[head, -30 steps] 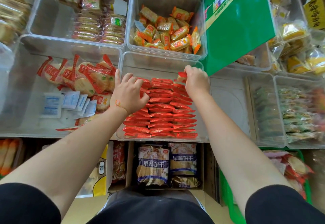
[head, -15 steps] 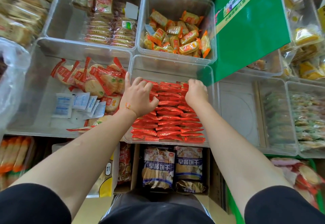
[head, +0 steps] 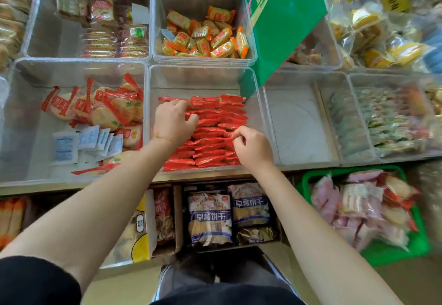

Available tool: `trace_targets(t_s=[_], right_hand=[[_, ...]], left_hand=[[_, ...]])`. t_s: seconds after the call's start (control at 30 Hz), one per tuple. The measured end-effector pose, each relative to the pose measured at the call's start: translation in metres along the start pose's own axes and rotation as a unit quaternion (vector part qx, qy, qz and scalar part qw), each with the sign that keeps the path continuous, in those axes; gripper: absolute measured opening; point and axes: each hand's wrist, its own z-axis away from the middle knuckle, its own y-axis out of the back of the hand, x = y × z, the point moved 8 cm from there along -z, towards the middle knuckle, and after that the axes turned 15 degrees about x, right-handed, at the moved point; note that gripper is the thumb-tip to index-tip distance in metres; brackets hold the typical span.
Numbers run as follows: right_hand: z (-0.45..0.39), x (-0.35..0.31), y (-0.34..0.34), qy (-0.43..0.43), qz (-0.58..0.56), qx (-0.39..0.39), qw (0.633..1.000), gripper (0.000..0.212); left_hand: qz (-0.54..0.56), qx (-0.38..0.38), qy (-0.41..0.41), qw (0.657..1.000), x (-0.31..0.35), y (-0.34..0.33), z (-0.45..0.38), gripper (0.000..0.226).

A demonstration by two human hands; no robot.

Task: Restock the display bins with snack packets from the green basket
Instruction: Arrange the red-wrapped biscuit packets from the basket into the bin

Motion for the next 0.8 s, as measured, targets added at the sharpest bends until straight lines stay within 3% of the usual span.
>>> trace_targets(t_s=[0.13, 0.27, 0.47, 0.6, 0.7, 0.8], right_hand=[[0.032, 0.035, 0.039, -0.06, -0.04, 0.026, 0.997, 0.02], [0.061, 0.09, 0.081, -0.108, -0.075, 0.054, 0.99, 0.018], [0.094, 0.22, 0.121, -0.163, -0.1, 0.024, 0.981, 0.022], [0.107, 0.331, 0.167, -0.163, -0.07, -0.015, 0.984, 0.02], [0.103, 0.407, 0.221, -0.148, -0.024, 0.026, 0.988, 0.019], [0.097, 0.482, 0.268, -0.157, 0.09, 0.051, 0.982, 0.034]], left_hand=[[0.073, -0.034, -0.032, 0.996, 0.112, -0.014, 0.067, 0.019], [0.085, -0.085, 0.008, 0.993, 0.152, -0.051, 0.132, 0.02], [0.084, -0.19, 0.068, 0.976, 0.217, -0.138, 0.202, 0.02], [0.094, -0.209, 0.116, 0.967, 0.292, -0.202, 0.248, 0.02], [0.123, -0.239, 0.163, 0.949, 0.349, -0.248, 0.283, 0.02], [0.125, -0.284, 0.164, 0.936, 0.402, -0.288, 0.311, 0.02]])
